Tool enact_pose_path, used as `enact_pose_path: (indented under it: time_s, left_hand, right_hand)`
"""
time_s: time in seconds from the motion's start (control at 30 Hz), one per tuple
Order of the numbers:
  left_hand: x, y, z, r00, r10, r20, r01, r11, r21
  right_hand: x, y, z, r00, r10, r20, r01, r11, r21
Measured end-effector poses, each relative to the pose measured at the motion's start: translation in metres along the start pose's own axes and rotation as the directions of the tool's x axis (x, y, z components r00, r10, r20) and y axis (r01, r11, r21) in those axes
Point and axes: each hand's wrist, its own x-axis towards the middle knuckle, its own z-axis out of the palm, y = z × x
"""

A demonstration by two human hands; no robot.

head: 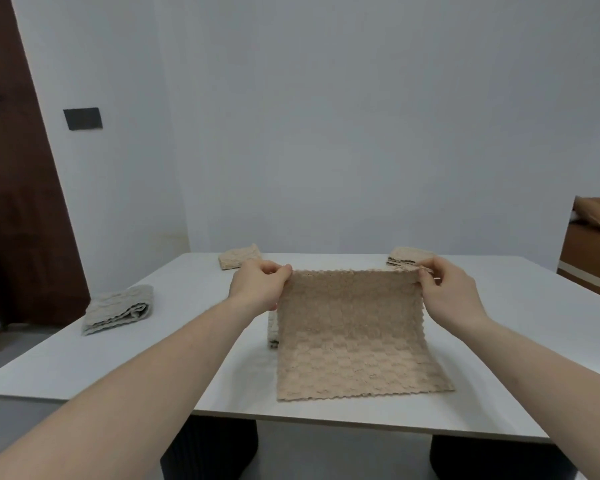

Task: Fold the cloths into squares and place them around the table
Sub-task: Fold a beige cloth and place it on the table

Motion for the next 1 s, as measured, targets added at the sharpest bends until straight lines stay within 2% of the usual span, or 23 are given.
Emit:
enact_pose_path:
  time_s: [0.17, 0.43, 0.67, 0.83, 1.0]
  left_hand:
    - [-0.012, -0.004, -0.002, 1.0, 0.018, 0.0, -0.018, 1.0, 0.014]
    - [-0.049, -0.02, -0.004, 0.993, 0.077, 0.091, -0.094, 0.976, 0.195]
    - [-0.073, -0.035, 0.004, 0.975, 0.13, 0.183, -0.204, 0.853, 0.481]
    - [-0.085, -0.043, 0.011, 0.964, 0.152, 0.218, -0.253, 0.78, 0.572]
    - [-0.09, -0.047, 0.014, 0.964, 0.129, 0.232, -0.247, 0.755, 0.608]
  right_hand:
    - [-0.016, 0.003, -0.013, 0.998, 0.011, 0.055, -0.01, 1.0, -0.015]
    - [-0.046, 0.014, -0.039, 0.981, -0.017, 0.195, 0.051, 0.984, -0.171]
    - [-0.069, 0.04, -0.045, 0.948, -0.044, 0.314, 0.159, 0.923, -0.351]
    - [-0.079, 0.058, -0.044, 0.908, -0.046, 0.417, 0.269, 0.827, -0.494]
    - [-0.086, 0.064, -0.046, 0.9, -0.035, 0.435, 0.29, 0.793, -0.535]
